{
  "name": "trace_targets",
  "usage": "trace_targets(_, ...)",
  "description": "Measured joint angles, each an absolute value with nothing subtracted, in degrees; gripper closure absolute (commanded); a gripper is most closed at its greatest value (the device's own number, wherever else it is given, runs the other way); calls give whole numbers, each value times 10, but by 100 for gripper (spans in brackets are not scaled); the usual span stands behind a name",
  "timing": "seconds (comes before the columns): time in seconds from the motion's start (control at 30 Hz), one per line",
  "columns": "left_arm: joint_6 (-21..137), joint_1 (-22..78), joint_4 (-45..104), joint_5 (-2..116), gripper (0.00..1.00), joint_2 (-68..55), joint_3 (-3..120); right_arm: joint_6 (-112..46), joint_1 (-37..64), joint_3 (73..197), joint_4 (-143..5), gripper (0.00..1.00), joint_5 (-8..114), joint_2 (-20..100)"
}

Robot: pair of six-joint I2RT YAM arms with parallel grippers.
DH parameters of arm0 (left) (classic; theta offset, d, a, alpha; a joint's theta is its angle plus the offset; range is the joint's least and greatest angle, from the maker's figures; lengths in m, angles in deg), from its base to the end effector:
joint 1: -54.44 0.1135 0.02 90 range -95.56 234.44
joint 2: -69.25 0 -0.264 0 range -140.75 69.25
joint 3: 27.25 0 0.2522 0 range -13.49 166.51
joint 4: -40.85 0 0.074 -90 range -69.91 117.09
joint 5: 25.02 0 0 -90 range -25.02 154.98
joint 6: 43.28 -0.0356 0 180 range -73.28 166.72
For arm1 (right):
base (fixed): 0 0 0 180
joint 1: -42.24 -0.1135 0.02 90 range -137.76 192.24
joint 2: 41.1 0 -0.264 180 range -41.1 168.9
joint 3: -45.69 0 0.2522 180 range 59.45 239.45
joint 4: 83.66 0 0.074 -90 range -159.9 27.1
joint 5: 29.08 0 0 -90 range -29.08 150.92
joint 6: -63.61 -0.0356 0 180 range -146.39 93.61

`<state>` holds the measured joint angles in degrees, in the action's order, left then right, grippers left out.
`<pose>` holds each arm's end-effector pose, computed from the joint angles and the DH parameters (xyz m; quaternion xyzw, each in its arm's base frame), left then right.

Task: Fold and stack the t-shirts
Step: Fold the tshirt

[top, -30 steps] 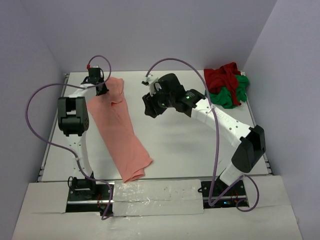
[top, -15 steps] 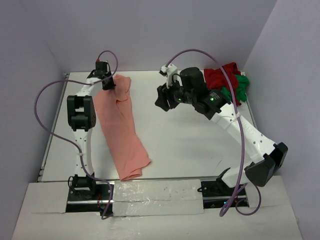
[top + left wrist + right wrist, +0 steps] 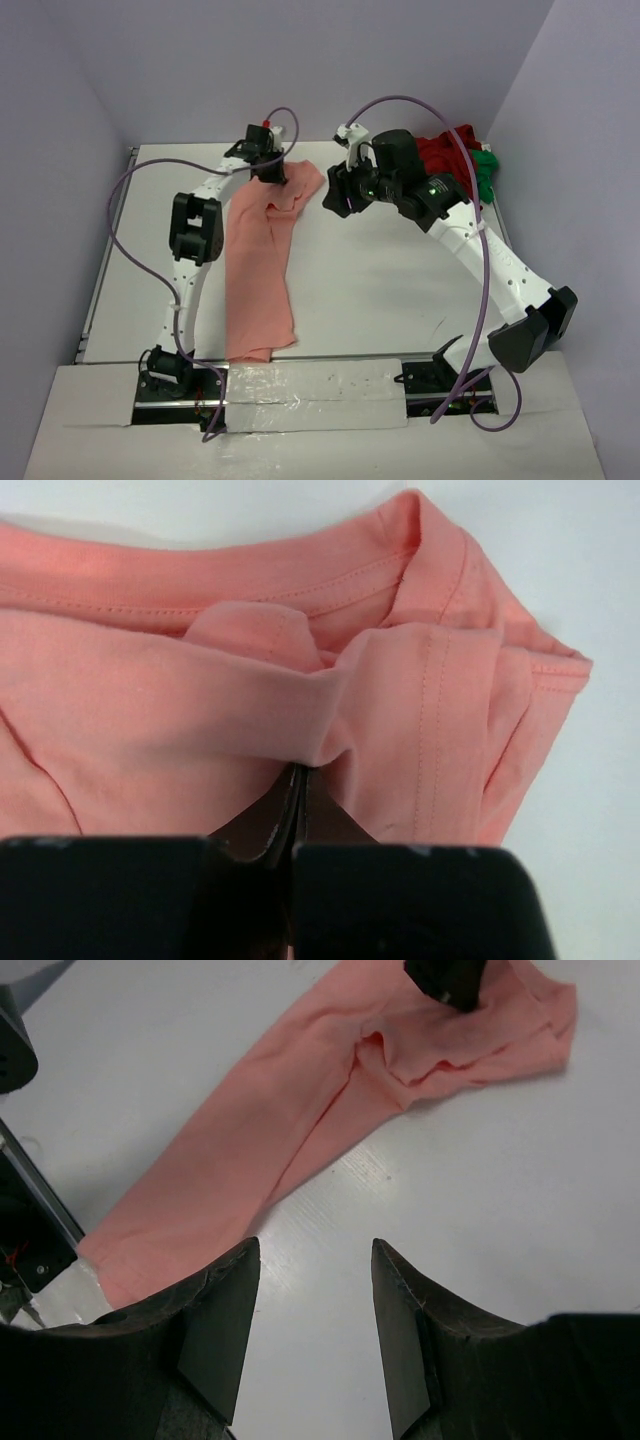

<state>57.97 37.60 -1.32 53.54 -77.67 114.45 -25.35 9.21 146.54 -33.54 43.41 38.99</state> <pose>0.5398 -0.1708 0.1545 0.0814 0.9242 -0.1778 0.3282 0.2494 0.1749 0.4100 -0.3234 0.7932 0.2638 0.4434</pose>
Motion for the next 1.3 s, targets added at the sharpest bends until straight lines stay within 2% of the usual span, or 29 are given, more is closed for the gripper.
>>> trace_targets(0.27,569,278,7,509,100,-809,1191,-258,108,1465,-334,44,408,390)
trace_targets(0.47,596,255,92,562,100,-812,1169,-259,115,1459,-334,44,398,382)
trace_targets(0.8,595,276,183,765,100,-863,1236,-260,136,1419,-338,43,383,311)
trace_targets(1.17,580,361,215,851,100,-847,1245,-261,145,1386,-338,42,362,341)
trace_targets(1.3,591,408,198,841,88,-766,1192,-260,145,1371,-338,42,367,353)
